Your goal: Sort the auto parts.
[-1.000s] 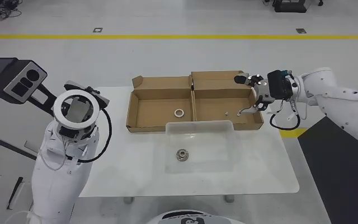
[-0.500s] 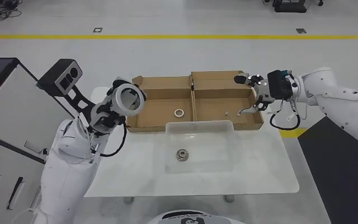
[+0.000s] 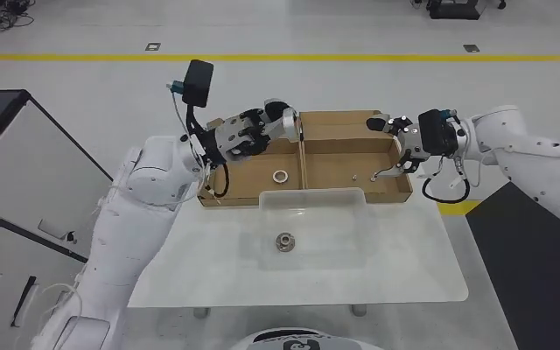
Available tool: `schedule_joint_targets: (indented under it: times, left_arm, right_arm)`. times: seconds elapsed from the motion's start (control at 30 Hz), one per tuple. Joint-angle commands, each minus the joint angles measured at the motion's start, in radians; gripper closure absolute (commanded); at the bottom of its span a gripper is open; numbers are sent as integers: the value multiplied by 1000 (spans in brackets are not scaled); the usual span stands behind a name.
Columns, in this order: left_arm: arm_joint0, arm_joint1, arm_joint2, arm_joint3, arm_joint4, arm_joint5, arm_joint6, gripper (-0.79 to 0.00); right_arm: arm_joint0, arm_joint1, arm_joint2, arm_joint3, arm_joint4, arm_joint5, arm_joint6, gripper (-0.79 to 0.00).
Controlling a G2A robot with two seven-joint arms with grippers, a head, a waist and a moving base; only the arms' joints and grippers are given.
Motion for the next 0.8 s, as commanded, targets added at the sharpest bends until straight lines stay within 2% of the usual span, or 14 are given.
schedule_joint_targets:
  times: [0.0,0.13,0.37,0.6,0.77]
  left_arm:
    - [-29,-2,23,47,54,15,-31,0]
    - [-70,-5,63,112,164,75,-86,0]
    - [-113,-13,119,204,298,203,-121,0]
    - [-164,-20,186,282,413,296,-234,0]
    - [-205,-32,243,332,509,355,-266,0]
  right_arm:
    - [0,0,0,0,0,0,0,-785]
    - [0,0,0,0,0,0,0,-785]
    - [0,0,0,0,0,0,0,-785]
    - [0,0,0,0,0,0,0,-785]
    - [0,0,0,0,0,0,0,-785]
